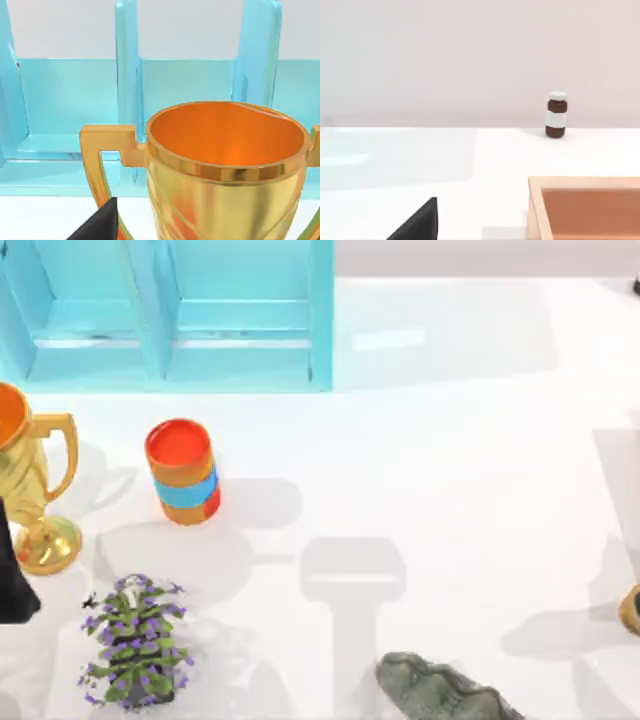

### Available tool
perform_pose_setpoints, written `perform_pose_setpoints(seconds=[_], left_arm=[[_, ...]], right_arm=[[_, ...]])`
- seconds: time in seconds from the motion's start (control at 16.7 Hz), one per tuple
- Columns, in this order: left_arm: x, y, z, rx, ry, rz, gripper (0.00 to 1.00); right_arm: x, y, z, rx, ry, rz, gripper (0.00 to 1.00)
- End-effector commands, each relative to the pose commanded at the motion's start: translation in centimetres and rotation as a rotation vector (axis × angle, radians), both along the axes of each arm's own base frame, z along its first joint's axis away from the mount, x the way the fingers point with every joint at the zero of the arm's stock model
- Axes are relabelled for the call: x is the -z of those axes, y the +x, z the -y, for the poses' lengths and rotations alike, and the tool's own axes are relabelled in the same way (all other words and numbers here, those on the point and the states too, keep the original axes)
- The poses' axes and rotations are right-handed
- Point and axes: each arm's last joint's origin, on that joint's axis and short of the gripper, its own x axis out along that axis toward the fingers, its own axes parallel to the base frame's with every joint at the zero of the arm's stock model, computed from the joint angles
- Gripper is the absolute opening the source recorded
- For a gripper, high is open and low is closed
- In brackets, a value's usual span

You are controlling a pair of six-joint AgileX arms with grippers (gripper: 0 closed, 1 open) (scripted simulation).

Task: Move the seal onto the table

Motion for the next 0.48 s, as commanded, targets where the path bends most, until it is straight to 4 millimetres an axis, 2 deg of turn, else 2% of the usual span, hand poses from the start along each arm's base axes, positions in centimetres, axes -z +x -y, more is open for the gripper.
perform_pose_setpoints(seconds=[0.24, 0.48], left_arm=[[0.0, 0.0, 0.0, 0.0, 0.0, 0.0, 1.0], [0.0, 0.0, 0.0, 0.0, 0.0, 0.0, 1.0]], right_arm=[[-0.6, 0.0, 0.2, 0.015, -0.015, -0.032, 1.0], [-3.8, 0.4, 0.9, 0.079, -0.082, -0.206, 1.0]])
